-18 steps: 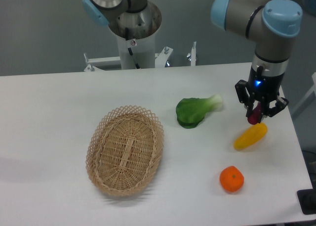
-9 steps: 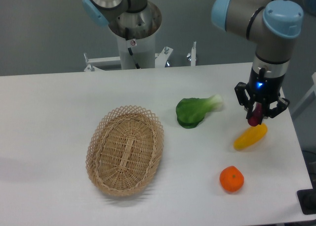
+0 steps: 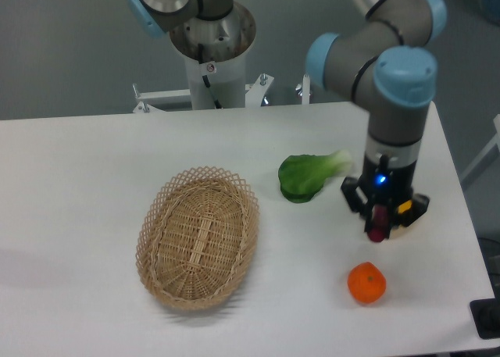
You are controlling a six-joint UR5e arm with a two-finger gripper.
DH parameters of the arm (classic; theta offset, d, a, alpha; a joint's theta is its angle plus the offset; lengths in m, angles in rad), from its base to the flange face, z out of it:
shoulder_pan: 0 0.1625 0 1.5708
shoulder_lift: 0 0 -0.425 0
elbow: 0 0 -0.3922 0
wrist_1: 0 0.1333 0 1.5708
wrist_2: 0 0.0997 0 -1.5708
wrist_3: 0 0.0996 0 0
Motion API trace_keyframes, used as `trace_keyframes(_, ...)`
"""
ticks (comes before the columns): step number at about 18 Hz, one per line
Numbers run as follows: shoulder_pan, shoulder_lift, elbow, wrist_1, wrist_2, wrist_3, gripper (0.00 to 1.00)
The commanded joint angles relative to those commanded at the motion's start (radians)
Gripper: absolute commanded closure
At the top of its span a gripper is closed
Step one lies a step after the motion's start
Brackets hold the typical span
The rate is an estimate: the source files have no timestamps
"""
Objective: Place the sweet potato on the table
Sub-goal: 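Move the held sweet potato down beside the orange tangerine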
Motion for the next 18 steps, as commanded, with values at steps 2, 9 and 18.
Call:
trace_keyframes(2,-0.025,-0.035,-0.005,0.035,0.035,0.001,0.74)
trace_keyframes(9,-0.098,-0.123,-0.005,0.086,0.109,0.024,0.74)
trace_keyframes(18,-0.124,-0.160,-0.032,0.091,0.152,0.070,0.73)
